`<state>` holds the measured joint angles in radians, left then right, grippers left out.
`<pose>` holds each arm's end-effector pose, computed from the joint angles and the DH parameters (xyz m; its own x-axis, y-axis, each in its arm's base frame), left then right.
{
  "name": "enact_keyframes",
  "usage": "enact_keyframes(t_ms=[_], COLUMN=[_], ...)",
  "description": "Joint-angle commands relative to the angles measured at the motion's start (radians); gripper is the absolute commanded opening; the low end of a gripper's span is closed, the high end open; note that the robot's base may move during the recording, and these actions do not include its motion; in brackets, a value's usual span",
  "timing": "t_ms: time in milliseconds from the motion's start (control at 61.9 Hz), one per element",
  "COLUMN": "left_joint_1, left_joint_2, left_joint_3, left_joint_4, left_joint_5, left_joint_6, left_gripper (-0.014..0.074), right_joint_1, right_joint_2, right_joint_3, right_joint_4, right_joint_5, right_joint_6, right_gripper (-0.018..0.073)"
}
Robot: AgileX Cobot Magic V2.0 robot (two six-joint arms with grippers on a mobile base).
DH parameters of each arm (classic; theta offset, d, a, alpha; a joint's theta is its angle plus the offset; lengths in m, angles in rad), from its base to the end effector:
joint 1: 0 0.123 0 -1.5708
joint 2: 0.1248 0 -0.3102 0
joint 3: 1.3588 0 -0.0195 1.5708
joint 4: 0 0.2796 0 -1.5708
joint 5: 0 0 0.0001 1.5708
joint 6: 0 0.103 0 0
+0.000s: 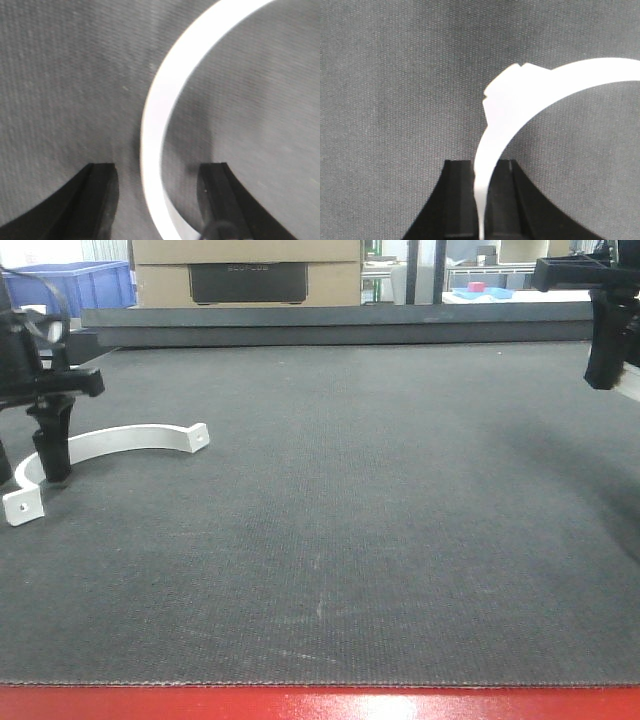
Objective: Grab PVC pipe and place in blue bin
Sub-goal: 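Lower the left gripper onto the other white pipe clamp, grasp and lift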
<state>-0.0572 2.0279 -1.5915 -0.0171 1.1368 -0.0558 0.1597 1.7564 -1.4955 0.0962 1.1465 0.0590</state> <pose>0.4477 -0.0272 0.2022 -0.9965 -0.0060 -0.0836 -0.0043 0.9998 -0.0208 0.3925 0.0724 0.2899 -0.9691 -0.0567 -0.2401 -0.0849 0.9904 0.1089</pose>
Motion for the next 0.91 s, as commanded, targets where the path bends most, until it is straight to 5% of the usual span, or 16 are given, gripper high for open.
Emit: enact_keyframes(t_ms=[0, 323, 550, 889], left_joint_1=[0.000, 0.000, 0.000, -0.015], left_joint_2=[0.019, 0.030, 0.030, -0.044], left_joint_3=[-0.009, -0.009, -0.013, -0.059], left_joint_4=[0.005, 0.005, 0.005, 0.005], left_joint_5=[-0.002, 0.000, 0.020, 0.080], left_joint_6=[-0.009, -0.026, -0.026, -0.026], left_gripper=[0.0284, 0.0192, -0.0113, -0.0111], right_joint_1=[0.000, 0.000, 0.000, 0.000], right_joint_2=[-0.011, -0.011, -0.011, -0.017], right_joint_3=[-0.001, -0.001, -0.001, -0.001], right_joint_4=[-0.012, -0.012, -0.012, -0.012], right_joint_5=[-0.001, 0.011, -0.004, 0.002], right_joint_6=[-0.007, -0.007, -0.007, -0.007], right_gripper=[-0.0154, -0.0154, -0.0154, -0.0154])
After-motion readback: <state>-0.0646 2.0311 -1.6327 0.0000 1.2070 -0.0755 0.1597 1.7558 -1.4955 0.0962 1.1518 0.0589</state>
